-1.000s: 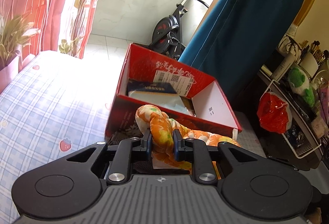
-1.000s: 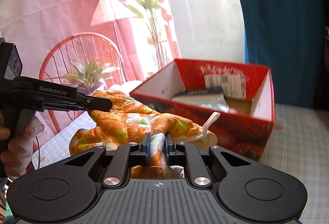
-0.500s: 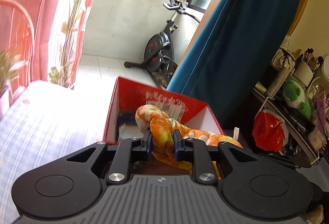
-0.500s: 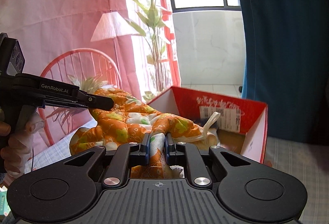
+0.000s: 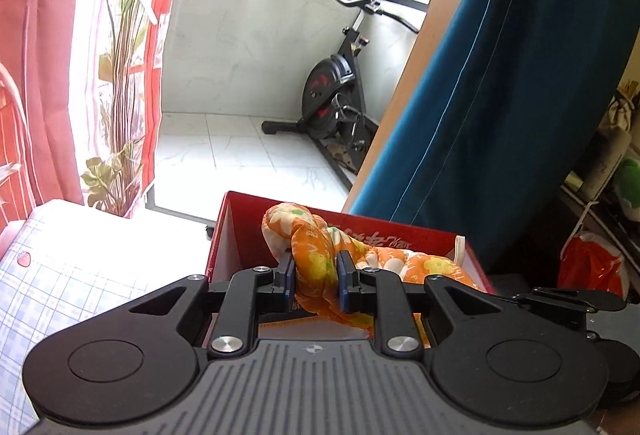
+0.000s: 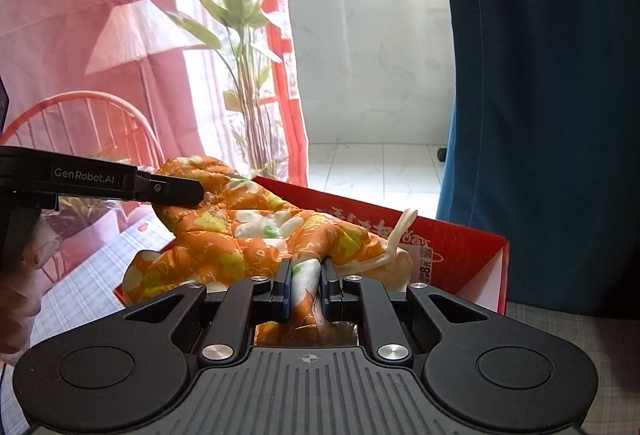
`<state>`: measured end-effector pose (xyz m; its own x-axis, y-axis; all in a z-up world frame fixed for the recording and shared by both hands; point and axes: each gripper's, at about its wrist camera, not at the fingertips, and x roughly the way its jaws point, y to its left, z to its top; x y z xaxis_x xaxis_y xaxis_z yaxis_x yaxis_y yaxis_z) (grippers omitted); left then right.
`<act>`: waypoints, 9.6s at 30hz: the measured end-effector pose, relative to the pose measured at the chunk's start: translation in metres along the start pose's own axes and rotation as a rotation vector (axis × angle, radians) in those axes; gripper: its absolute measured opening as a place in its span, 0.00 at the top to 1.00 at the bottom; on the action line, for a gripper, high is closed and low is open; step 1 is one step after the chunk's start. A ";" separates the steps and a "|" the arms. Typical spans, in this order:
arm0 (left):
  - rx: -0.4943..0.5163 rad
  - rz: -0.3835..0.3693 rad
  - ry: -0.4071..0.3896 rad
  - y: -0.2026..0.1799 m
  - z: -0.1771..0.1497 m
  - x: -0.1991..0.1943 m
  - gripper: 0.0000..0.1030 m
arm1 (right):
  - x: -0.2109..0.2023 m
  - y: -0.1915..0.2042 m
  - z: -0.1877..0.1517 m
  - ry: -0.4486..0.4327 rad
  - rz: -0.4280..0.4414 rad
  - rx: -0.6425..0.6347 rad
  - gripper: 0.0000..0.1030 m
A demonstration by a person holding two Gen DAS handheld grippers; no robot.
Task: Organize soft objects
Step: 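Lower the orange cloth into the box and open both grippers, then withdraw both grippers from the box toward the remaining items, then close both grippers on the clear bag with green cable and lift it, then lower the clear bag into the box and open both grippers, then move both open grippers down to the white mesh zippered pouch, then close both grippers on the zipper edge of the white pouch, then lift the white mesh pouch with both grippers over the box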
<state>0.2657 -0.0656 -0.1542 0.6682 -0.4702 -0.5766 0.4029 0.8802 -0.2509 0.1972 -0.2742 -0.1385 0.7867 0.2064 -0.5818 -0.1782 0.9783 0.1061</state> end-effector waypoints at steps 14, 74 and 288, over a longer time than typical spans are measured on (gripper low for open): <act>0.082 0.049 0.140 0.002 -0.023 0.038 0.49 | 0.071 -0.021 -0.035 0.291 -0.062 0.084 0.79; 0.300 -0.076 0.148 -0.003 -0.146 -0.052 0.45 | -0.029 0.024 -0.150 0.144 0.047 -0.061 0.66; -0.053 -0.037 0.240 0.017 -0.261 -0.112 0.67 | -0.092 0.094 -0.233 0.188 0.078 0.053 0.47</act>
<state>0.0347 0.0191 -0.2965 0.4829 -0.4790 -0.7331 0.3871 0.8677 -0.3119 -0.0302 -0.2055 -0.2631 0.6465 0.2789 -0.7101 -0.1989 0.9602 0.1961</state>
